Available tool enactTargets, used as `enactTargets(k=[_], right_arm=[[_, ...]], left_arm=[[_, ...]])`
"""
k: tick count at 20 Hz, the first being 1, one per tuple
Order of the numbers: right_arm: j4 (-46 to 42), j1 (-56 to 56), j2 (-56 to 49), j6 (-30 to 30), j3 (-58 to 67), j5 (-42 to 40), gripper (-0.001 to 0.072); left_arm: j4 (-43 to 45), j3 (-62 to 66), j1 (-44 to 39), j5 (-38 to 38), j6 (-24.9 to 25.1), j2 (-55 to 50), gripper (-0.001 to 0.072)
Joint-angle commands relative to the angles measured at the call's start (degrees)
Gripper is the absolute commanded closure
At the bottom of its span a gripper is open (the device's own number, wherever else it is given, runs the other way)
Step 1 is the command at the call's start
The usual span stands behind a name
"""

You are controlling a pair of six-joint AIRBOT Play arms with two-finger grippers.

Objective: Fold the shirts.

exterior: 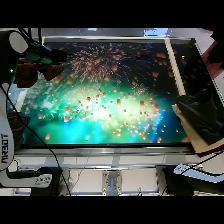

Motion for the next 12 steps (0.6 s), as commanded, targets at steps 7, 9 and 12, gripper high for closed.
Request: enactTargets(k=[7, 9, 12], right_arm=[[52.35, 1.33, 4.28, -10.58, 7.10, -20.79, 0.0393], [64.87, 7.21, 4.26, -23.10, 7.10, -20.94, 0.0395], [58.40, 21.59, 4.17, -27.21, 7.06, -26.91, 0.0395]], left_arm=[[-1.57, -0.02, -0.02, 0.04, -0.37, 0.00, 0.0697], [-2.97, -0.07, -0.04, 0.37, -0.39, -0.02, 0.0697], [-6.49, -0.07, -0.04, -0.79, -0.35, -0.02, 0.0697]])
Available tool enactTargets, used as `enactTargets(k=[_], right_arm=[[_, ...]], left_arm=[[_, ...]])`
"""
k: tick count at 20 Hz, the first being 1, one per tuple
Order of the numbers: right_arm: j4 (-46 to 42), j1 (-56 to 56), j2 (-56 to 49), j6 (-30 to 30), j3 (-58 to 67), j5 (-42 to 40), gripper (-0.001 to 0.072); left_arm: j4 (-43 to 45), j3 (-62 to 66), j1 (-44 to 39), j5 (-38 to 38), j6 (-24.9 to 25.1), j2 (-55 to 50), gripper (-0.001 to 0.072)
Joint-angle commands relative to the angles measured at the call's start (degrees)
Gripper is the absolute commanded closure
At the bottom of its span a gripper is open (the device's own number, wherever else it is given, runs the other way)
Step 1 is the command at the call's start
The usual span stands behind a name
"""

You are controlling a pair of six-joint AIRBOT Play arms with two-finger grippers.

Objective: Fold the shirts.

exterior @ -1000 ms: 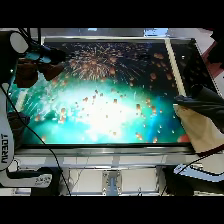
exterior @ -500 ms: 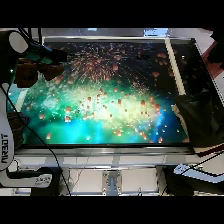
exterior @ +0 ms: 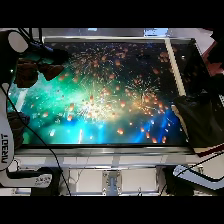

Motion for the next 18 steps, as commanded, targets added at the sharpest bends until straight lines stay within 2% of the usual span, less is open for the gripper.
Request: enactTargets(k=[1, 4, 7, 12, 18], right_arm=[[3.32, 14.60, 0.20, -8.26, -0.13, -9.88, 0.0395], [-1.68, 27.02, 0.17, -8.20, -4.66, -23.23, 0.0395], [-9.33, 33.14, 0.17, -7.43, -9.40, -32.83, 0.0396], [-19.23, 33.97, 0.20, -4.87, -10.36, -32.70, 0.0402], [-19.65, 33.99, 0.20, -4.90, -10.36, -32.89, 0.0402]], left_arm=[[-4.09, -0.02, -0.02, -2.03, 0.09, -0.02, 0.0696], [-5.14, -0.76, -0.04, -5.68, 0.63, -0.02, 0.0696], [-4.79, -2.43, -0.02, -9.92, 2.08, -0.02, 0.0696], [-4.87, -4.17, -0.02, -10.80, 2.21, -0.02, 0.0696], [-4.92, -4.17, -0.02, -11.58, 2.23, -0.02, 0.0696]])
